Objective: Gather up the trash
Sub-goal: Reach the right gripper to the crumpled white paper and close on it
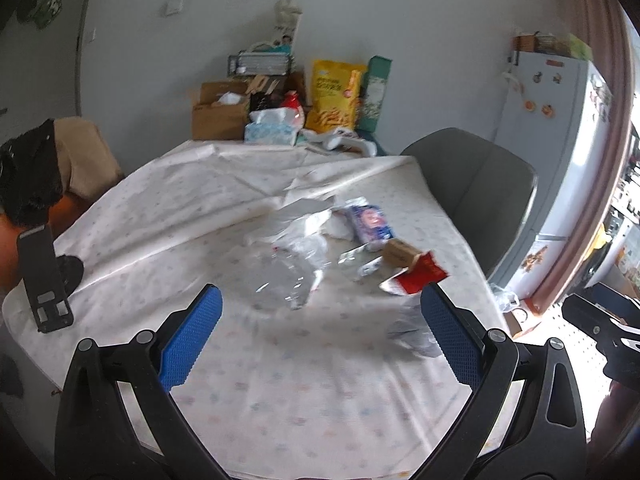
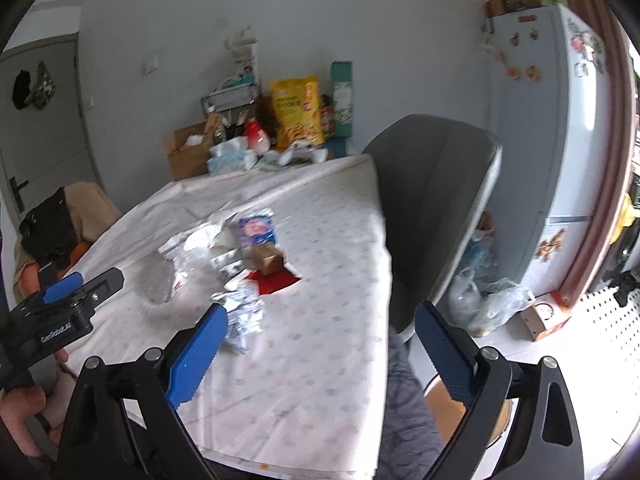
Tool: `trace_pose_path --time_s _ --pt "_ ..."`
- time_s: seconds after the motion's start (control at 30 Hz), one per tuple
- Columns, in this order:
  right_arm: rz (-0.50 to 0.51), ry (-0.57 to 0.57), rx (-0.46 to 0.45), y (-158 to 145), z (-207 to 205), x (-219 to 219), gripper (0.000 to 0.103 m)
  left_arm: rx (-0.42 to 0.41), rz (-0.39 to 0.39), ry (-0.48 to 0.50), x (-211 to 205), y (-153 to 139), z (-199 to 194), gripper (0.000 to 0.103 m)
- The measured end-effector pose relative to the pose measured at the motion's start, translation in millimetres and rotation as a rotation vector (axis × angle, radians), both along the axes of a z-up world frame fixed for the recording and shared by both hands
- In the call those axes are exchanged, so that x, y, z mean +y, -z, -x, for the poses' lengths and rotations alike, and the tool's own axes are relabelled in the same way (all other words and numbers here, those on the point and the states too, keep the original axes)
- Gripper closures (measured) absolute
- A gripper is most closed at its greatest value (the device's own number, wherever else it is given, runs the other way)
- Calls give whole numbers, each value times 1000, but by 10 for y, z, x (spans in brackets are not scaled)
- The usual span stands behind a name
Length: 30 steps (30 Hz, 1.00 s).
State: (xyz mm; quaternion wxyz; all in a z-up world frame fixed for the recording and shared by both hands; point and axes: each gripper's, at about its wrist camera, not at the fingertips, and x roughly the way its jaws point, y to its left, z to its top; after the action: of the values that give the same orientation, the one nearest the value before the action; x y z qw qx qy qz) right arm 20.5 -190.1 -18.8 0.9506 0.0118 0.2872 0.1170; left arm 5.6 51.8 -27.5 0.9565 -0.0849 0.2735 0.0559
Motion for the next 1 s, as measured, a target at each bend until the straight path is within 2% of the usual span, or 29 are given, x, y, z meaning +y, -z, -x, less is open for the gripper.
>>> trace_pose_path --time_s 0.1,0.43,0.63,0.7,0.8,0.83,0.87,1.0 --pt "-6 -50 28 72 -95 151 12 25 15 -17 144 101 -63 4" --pt "-44 -169 152 383 -442 529 27 102 49 -29 360 361 -374 12" --pt "-40 -206 203 588 -635 741 27 145 69 -23 430 489 -613 13" --pt "-44 -219 230 660 -713 794 32 158 79 -19 452 520 -681 13" --pt "-48 -239 261 755 -818 863 45 183 87 -13 469 574 -802 13" --pt "-52 -248 277 786 -854 875 56 191 89 -13 474 587 -845 13" --pt "-54 -251 284 801 -873 876 62 197 94 -11 477 596 -886 13" --pt "-77 -260 282 770 -876 797 67 231 108 -8 460 633 -1047 13"
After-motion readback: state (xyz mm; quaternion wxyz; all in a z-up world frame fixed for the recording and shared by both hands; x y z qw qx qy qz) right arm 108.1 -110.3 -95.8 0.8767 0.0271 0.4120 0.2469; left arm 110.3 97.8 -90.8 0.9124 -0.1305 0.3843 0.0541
